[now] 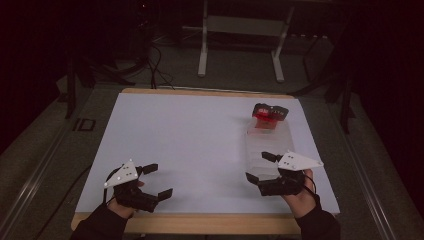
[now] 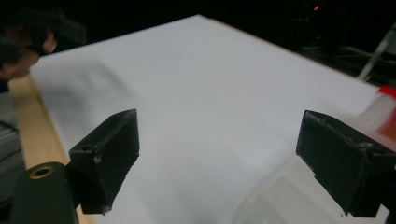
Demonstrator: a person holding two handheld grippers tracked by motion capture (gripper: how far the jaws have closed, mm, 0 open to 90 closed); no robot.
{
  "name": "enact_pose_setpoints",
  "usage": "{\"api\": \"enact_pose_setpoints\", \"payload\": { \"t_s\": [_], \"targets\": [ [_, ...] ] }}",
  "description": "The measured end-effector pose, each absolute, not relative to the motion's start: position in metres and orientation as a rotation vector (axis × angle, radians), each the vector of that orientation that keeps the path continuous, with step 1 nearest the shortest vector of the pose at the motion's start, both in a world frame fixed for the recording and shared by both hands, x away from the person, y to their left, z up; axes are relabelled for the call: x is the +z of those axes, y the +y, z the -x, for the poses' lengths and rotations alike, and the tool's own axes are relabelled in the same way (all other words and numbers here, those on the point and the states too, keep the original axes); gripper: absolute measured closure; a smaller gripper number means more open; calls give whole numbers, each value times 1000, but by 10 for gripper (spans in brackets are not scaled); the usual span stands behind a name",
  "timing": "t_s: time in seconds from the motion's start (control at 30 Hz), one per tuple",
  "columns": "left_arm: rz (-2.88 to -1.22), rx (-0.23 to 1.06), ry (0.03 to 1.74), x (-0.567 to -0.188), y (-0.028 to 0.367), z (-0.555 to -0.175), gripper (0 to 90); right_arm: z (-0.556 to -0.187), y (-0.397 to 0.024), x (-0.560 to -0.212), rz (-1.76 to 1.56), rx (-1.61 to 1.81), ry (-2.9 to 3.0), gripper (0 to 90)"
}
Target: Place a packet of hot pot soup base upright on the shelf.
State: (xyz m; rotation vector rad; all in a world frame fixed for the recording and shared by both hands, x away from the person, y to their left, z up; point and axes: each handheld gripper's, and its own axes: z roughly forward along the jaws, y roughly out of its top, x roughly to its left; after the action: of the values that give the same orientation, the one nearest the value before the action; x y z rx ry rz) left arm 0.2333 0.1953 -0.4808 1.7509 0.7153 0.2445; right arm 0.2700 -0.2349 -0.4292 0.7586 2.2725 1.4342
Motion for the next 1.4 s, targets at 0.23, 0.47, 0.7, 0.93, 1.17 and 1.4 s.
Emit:
{"api": "enact_pose_setpoints", "payload": {
  "t_s": [0.23, 0.47, 0.7, 0.93, 1.17, 1.4],
  "targets": [
    [-1758, 239, 709, -481, 195, -233, 0, -258, -233, -441, -776, 1445, 2292, 132],
    [-1763, 239, 700, -481, 193, -231, 0, -249, -234, -446, -792, 1450, 2276, 132],
    [-1769, 229, 697, -482, 192, -232, 0, -242, -239, -453, -820, 1426, 2289, 132],
    [-1775, 231, 695, -483, 192, -232, 0, -238, -245, -457, -835, 1389, 2316, 133],
    [-1788, 229, 687, -484, 191, -231, 0, -235, -252, -461, -856, 1345, 2319, 133],
    [-1816, 231, 669, -487, 187, -231, 0, -238, -259, -463, -875, 1335, 2311, 134]
  ]
}}
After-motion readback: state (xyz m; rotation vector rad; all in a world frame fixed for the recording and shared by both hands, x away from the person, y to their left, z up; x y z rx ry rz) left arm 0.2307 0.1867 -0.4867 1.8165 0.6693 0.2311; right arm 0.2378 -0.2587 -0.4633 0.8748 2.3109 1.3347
